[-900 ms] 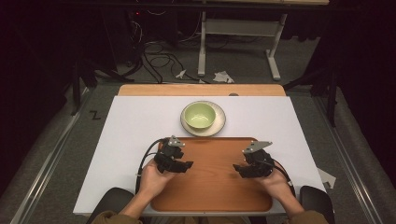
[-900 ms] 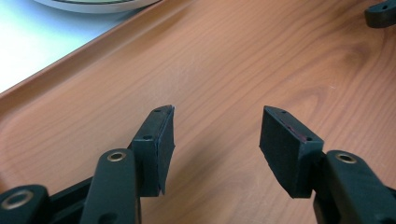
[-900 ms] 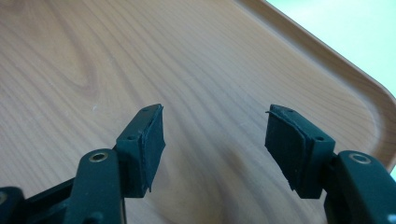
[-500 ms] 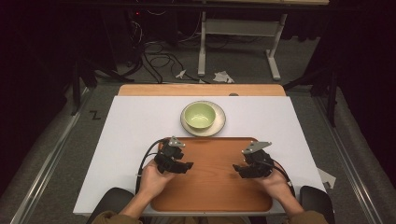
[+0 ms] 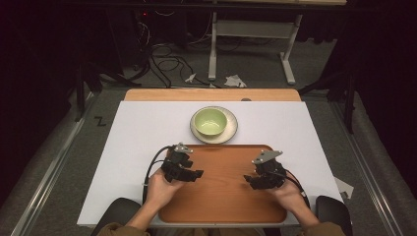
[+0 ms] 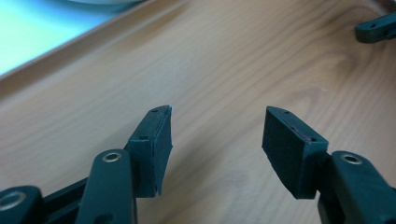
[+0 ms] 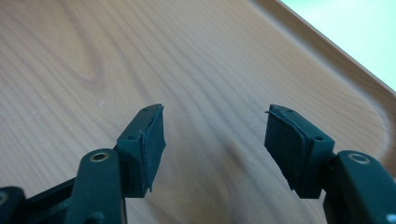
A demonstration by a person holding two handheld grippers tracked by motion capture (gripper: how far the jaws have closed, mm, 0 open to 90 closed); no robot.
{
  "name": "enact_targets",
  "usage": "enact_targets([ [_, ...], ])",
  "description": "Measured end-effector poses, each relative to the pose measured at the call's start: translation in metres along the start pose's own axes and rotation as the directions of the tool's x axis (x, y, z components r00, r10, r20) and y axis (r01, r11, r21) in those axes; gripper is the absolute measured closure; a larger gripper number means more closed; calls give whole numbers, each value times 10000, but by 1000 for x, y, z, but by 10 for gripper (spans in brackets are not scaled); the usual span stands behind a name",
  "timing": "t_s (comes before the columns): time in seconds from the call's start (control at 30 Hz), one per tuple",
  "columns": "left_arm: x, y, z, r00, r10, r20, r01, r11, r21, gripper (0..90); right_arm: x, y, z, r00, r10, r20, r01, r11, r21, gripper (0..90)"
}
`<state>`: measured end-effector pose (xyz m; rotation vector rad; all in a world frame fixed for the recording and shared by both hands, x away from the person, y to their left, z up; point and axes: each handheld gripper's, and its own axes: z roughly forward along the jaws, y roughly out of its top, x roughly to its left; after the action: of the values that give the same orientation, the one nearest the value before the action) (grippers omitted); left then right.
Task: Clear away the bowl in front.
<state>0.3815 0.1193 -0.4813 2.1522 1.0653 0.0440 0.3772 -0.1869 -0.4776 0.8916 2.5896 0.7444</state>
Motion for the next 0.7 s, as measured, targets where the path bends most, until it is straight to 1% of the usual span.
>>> enact_targets([
  [0.07, 0, 1, 1, 10000, -13, 93, 13, 10000, 25, 425, 1, 0, 2, 10000, -85, -24, 85, 9999, 99, 381],
  [0.1, 0, 1, 2, 9998, -106, 157, 106, 9999, -24, 425, 1, 0, 2, 10000, -86, -7, 86, 9998, 157, 381],
  [0.13, 0, 1, 2, 9996, -214, 201, 215, 9998, -55, 425, 2, 0, 3, 9999, -136, 18, 136, 9998, 113, 381],
  [0.17, 1, 2, 2, 9996, -198, 223, 197, 9998, 12, 425, 2, 0, 2, 9999, -145, 68, 144, 9998, 124, 381],
  [0.2, 0, 2, 1, 9994, -250, 258, 250, 9997, -21, 425, 2, 1, 2, 9999, -100, 47, 99, 9999, 75, 381],
  [0.27, -1, 2, -1, 9996, -131, 235, 132, 9999, -24, 424, 2, 1, 2, 10000, -76, 49, 75, 9999, 99, 381],
  [0.3, -2, 2, -1, 9996, -170, 243, 173, 9998, -120, 424, 2, 1, 1, 9999, -132, 17, 131, 9998, 141, 381],
  [0.37, -2, 4, -2, 9996, -117, 241, 119, 9999, -97, 421, 2, 1, 2, 9998, -195, 48, 195, 9998, 71, 381],
  [0.4, -3, 7, -1, 9995, -169, 257, 172, 9998, -118, 420, 2, 1, 2, 9998, -184, 52, 184, 9998, 96, 381],
  [0.43, -3, 10, -1, 9997, -43, 250, 43, 10000, -18, 419, 2, 0, 2, 9998, -197, 23, 196, 9997, 174, 381],
  [0.47, -4, 11, 0, 9997, -79, 243, 81, 10000, -56, 418, 2, 0, 3, 9999, -155, 20, 154, 9997, 198, 380],
  [0.5, -4, 13, 1, 9998, -25, 221, 25, 10000, 8, 418, 2, 0, 3, 9999, -141, 80, 140, 9998, 121, 381],
  [0.57, -5, 16, 1, 9996, -118, 268, 115, 9998, 136, 437, 1, 0, 1, 10000, 35, 63, -35, 10000, 34, 381],
  [0.63, -5, 18, 1, 9995, -152, 276, 146, 9997, 215, 463, 0, 0, 1, 10000, 50, 56, -50, 10000, 37, 381],
  [0.67, -5, 22, -1, 9998, -136, 175, 132, 9997, 215, 470, 0, 0, 2, 10000, 6, 82, -7, 9999, 122, 381],
  [0.7, -5, 24, -2, 9996, -206, 217, 202, 9996, 187, 474, 1, 1, 2, 10000, -25, 88, 24, 10000, 91, 382],
])
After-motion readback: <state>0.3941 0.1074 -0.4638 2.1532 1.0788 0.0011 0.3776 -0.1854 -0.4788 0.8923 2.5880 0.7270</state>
